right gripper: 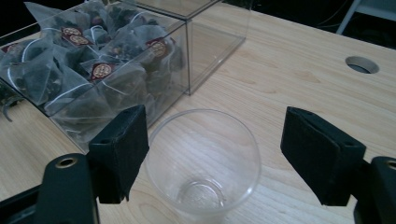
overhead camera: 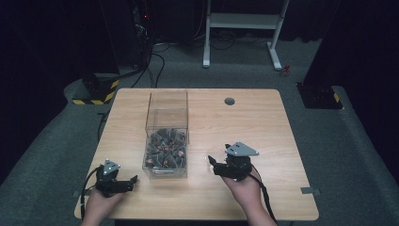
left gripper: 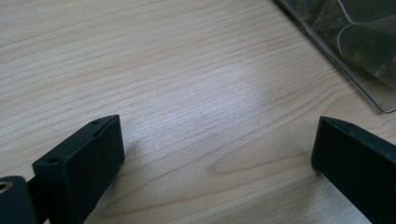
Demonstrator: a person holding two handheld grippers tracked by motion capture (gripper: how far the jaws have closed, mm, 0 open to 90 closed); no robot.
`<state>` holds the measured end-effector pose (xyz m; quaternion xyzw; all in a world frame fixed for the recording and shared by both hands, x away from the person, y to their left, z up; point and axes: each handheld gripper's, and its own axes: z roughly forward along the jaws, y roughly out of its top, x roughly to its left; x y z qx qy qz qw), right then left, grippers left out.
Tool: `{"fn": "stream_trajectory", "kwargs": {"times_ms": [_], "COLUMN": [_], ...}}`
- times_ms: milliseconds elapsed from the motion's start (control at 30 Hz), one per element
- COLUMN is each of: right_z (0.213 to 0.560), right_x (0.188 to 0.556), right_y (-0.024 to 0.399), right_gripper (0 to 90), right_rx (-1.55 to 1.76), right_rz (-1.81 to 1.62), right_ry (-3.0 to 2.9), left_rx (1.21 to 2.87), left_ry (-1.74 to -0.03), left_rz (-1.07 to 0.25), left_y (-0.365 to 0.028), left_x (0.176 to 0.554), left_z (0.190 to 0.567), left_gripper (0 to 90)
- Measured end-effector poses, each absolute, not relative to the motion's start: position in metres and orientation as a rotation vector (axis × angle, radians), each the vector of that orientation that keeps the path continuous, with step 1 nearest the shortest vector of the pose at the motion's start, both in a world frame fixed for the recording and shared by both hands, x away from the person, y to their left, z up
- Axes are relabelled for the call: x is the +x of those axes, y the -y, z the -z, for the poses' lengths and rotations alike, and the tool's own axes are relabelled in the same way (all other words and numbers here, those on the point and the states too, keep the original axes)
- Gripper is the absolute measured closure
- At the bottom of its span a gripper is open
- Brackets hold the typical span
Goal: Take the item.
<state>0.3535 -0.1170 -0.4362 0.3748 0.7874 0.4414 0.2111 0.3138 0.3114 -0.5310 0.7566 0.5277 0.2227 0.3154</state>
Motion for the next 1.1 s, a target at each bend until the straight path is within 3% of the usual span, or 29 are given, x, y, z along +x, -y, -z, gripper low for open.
{"fn": "stream_trajectory", "kwargs": {"times_ms": [1100], "right_z": [0.435], "right_x": [0.351], "right_y": [0.073], "right_gripper": [33.8], "right_rx": [0.970], "right_rz": [-1.300], "right_ry": [-2.251], "left_rx": [1.998], "left_ry": [-1.380], "left_rz": [-0.583], "left_y": [-0.312], "left_x": [0.313], "left_z": [0.531], "left_gripper": [2.8]}}
